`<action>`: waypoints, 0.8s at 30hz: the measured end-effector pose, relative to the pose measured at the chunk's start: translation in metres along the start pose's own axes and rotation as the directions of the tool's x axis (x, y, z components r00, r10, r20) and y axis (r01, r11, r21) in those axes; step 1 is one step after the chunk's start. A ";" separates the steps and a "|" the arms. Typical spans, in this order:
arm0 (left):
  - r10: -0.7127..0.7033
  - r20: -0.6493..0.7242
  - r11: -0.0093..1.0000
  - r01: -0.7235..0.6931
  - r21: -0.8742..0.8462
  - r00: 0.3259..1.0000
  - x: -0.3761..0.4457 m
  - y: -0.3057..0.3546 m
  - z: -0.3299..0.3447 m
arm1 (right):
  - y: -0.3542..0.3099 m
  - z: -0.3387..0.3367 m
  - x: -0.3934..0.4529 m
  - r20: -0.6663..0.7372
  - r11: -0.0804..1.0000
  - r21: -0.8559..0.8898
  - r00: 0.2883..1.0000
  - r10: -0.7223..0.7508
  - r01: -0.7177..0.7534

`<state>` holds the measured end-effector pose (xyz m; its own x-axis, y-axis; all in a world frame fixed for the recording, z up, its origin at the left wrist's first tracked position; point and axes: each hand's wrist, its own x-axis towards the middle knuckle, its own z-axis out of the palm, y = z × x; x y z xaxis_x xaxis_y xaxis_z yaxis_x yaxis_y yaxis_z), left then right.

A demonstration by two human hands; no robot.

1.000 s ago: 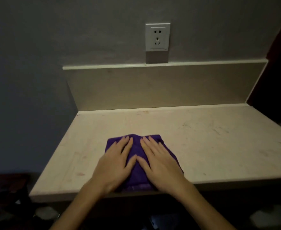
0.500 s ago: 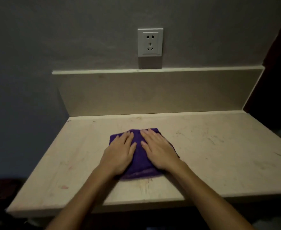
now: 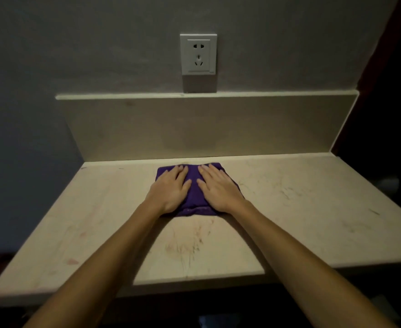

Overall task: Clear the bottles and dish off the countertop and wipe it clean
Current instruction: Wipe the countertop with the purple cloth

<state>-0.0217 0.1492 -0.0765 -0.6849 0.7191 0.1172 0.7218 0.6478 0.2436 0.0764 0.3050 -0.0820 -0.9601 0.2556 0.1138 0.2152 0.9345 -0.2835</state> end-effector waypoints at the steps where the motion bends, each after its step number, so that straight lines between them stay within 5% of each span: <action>1: 0.021 0.011 1.000 -0.021 -0.019 1.000 -0.024 0.012 0.000 | 0.001 -0.003 -0.028 -0.006 1.000 0.007 1.000 -0.010 0.010; 9: 0.127 0.044 0.987 -0.122 -0.105 0.991 -0.171 0.098 0.006 | -0.006 -0.031 -0.213 0.065 0.997 0.071 0.997 0.031 -0.036; 15: 0.118 0.036 0.991 -0.115 -0.071 0.992 -0.130 0.098 0.002 | 0.022 -0.034 -0.171 0.048 0.998 0.056 0.999 0.025 -0.028; 24: 0.102 0.019 0.995 -0.102 0.019 0.995 0.062 0.085 0.032 | 0.119 -0.031 0.000 -0.006 0.999 -0.020 0.999 0.047 -0.047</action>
<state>0.0005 0.2570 -0.0792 -0.6057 0.7862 0.1227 0.7899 0.5754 0.2121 0.1080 0.4241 -0.0861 -0.9478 0.3008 0.1057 0.2639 0.9262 -0.2693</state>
